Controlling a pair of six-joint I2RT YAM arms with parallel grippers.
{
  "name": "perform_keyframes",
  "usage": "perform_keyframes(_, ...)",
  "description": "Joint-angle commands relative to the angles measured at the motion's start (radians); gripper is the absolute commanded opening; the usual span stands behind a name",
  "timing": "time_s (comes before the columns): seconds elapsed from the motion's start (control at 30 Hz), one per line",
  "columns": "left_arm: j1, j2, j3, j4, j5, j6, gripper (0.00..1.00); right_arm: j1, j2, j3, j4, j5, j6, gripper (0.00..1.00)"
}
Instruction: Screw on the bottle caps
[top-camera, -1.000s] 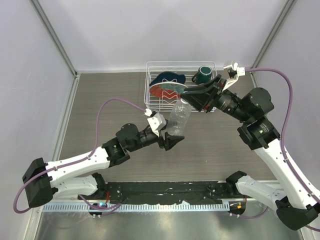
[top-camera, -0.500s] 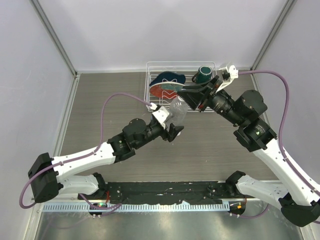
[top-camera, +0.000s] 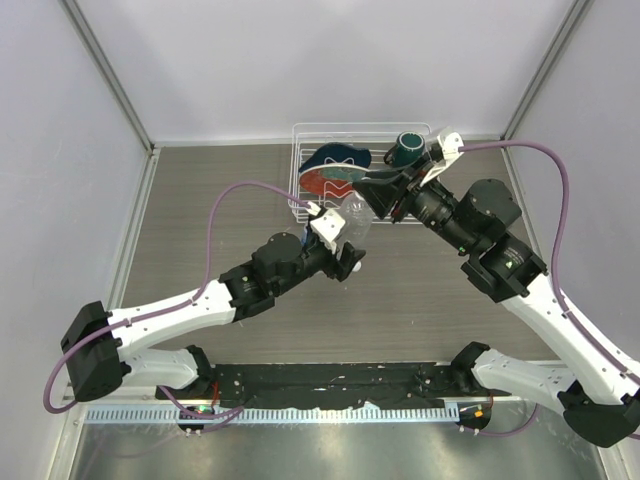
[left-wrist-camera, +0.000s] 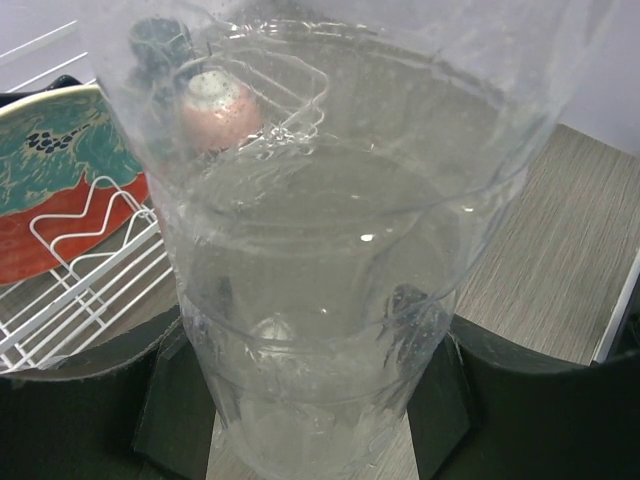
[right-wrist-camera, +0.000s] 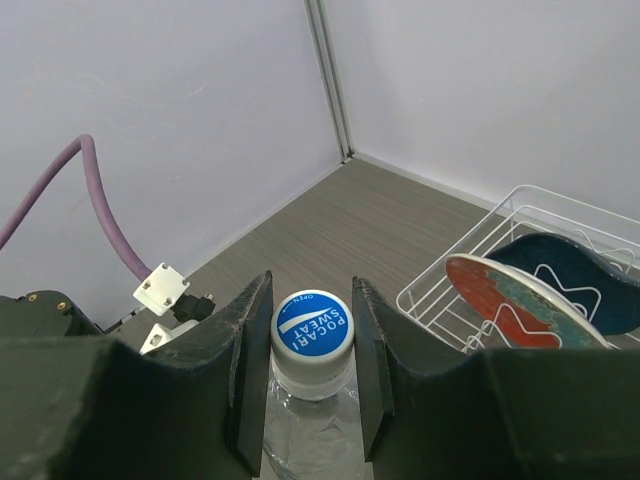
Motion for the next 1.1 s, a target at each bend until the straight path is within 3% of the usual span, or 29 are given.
perform_keyframes(0.0, 0.017, -0.043, 0.089, 0.214, -0.089, -0.05, 0.0, 0.027, 0.028, -0.006, -0.197, -0.038, -0.008, 0.01)
perform_keyframes(0.2, 0.018, -0.034, 0.111, 0.223, -0.144, -0.057, 0.0, 0.043, 0.046, -0.025, -0.165, -0.004, 0.006, 0.03)
perform_keyframes(0.37, 0.017, -0.043, 0.086, 0.225, -0.135, -0.075, 0.0, 0.049, 0.07, -0.002, -0.148, -0.006, 0.012, 0.23)
perform_keyframes(0.5, 0.017, -0.051, 0.054, 0.237, -0.132, -0.08, 0.0, 0.049, 0.087, 0.023, -0.145, -0.001, 0.009, 0.33)
perform_keyframes(0.87, 0.018, -0.065, 0.003, 0.259, -0.124, -0.078, 0.0, 0.063, 0.118, 0.074, -0.159, 0.0, -0.009, 0.43)
perform_keyframes(1.07, 0.027, -0.078, -0.017, 0.259, -0.123, -0.078, 0.0, 0.066, 0.12, 0.087, -0.171, -0.006, -0.02, 0.53)
